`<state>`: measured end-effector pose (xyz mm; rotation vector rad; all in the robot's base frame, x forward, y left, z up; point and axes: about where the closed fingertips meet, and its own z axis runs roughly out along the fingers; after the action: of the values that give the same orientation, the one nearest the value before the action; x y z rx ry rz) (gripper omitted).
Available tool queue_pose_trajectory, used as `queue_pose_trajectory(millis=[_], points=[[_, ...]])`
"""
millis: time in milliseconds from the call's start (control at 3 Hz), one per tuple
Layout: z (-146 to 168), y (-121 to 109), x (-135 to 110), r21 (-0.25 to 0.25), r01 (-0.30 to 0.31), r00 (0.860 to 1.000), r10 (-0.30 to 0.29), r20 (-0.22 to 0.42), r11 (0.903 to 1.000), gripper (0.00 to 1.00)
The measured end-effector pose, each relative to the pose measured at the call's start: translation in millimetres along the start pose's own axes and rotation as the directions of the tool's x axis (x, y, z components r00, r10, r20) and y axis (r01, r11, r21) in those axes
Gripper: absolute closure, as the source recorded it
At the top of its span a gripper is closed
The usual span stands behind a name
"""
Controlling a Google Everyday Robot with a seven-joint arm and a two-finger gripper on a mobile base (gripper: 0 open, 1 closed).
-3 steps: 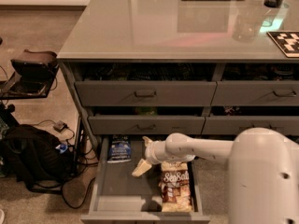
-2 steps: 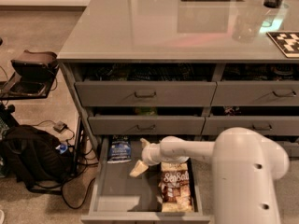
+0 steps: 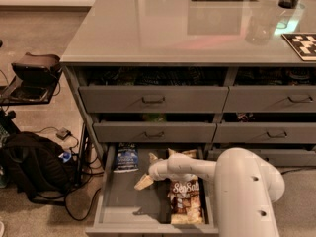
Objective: Pick blue chip bag from bottom drawer and place on counter
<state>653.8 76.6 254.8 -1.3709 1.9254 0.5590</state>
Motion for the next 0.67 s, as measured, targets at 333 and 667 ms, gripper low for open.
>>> queue_pose_trajectory(millis=[333,667], points=[[34.6,-1.5,15.9,-0.031,-0.04,0.999,0.04,0.01,0.9987,0.0],[97.9,-34.9,25.0,-0.06,-0.105,0.993,0.108,0.055,0.9927,0.0]])
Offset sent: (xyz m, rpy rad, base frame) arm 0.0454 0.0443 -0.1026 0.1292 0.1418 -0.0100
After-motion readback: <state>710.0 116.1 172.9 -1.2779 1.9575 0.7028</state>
